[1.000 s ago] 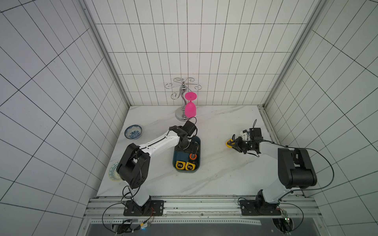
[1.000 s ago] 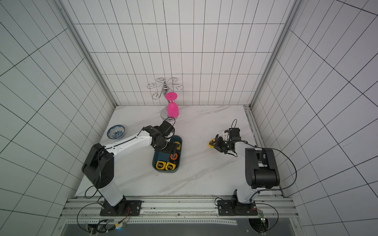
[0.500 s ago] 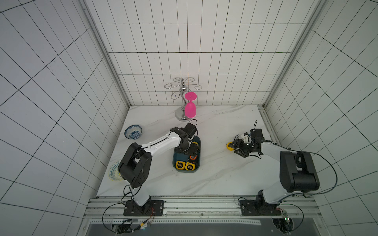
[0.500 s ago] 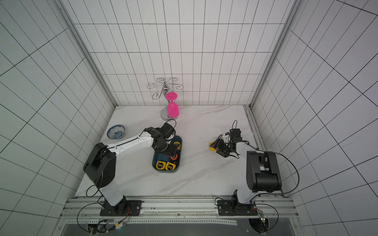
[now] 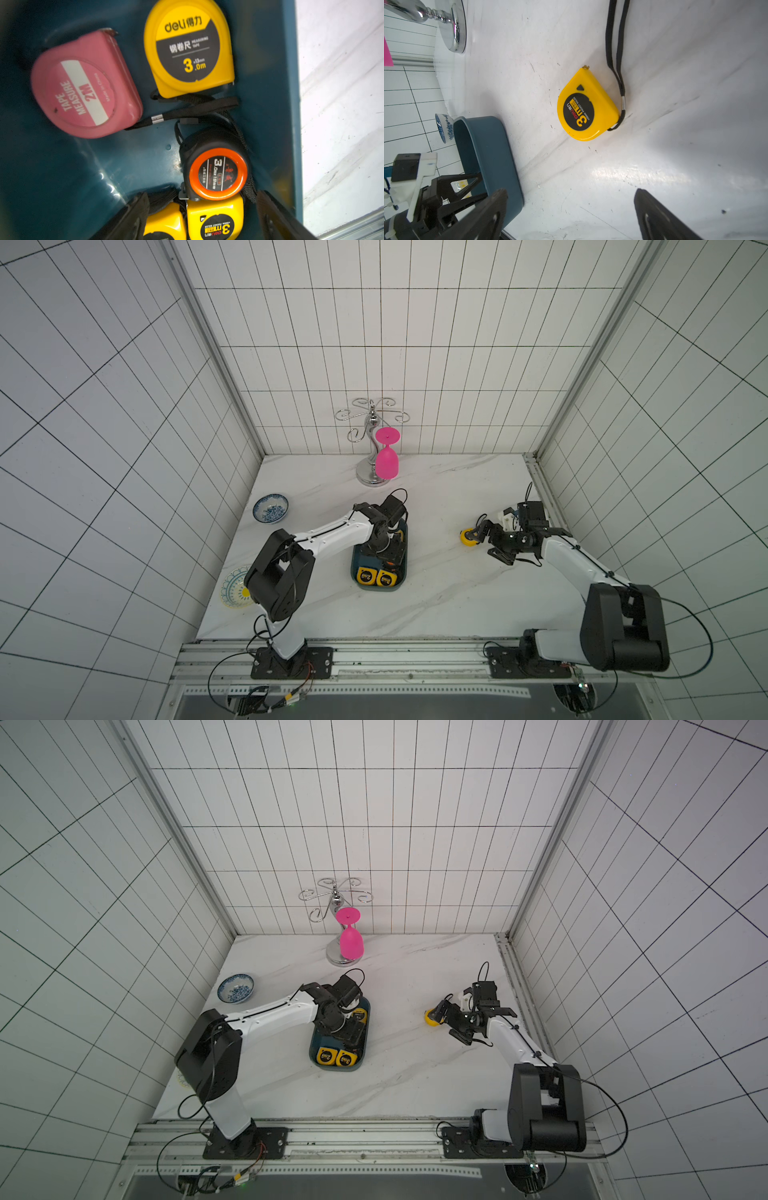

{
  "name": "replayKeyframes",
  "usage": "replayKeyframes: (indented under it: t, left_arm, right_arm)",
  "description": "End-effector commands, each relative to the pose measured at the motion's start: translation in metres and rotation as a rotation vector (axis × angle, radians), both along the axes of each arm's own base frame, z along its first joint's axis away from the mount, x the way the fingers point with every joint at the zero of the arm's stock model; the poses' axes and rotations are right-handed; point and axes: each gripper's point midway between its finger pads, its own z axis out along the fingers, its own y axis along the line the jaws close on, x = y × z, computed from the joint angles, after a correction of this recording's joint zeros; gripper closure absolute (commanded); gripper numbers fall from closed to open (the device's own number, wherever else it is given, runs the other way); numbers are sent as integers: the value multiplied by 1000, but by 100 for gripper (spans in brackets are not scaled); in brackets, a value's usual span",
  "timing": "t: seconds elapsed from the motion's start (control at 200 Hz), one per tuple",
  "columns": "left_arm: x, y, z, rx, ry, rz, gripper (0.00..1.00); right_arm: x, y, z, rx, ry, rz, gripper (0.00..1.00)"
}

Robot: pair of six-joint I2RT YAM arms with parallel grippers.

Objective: Take the tape measure out of the storage box
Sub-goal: Pick up the tape measure from the storage box.

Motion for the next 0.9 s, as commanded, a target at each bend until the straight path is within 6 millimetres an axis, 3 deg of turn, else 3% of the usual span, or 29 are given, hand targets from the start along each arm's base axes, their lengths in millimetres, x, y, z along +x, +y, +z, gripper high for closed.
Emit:
replayKeyframes:
  t: [0.0,0.2,0.43,0.655,0.895]
  left_arm:
    - [1,-6,-8,5,0,-21,15]
    - [1,-8,-15,30,5,-26,15]
    - [11,11,-19,130,-40,35,22]
    - [17,-8,-10,49,-51,45,24]
    - [24,-10,-16,68,-57,45,24]
  right_arm:
    - [-8,-6,2,-31,23,-3,1]
    - [-6,-6,7,-30,11,-2,1]
    - [-3,-5,11,-28,-3,-2,1]
    - [-4,-5,9,-25,-1,1,1]
    - [-2,-4,10,-21,-7,5,1]
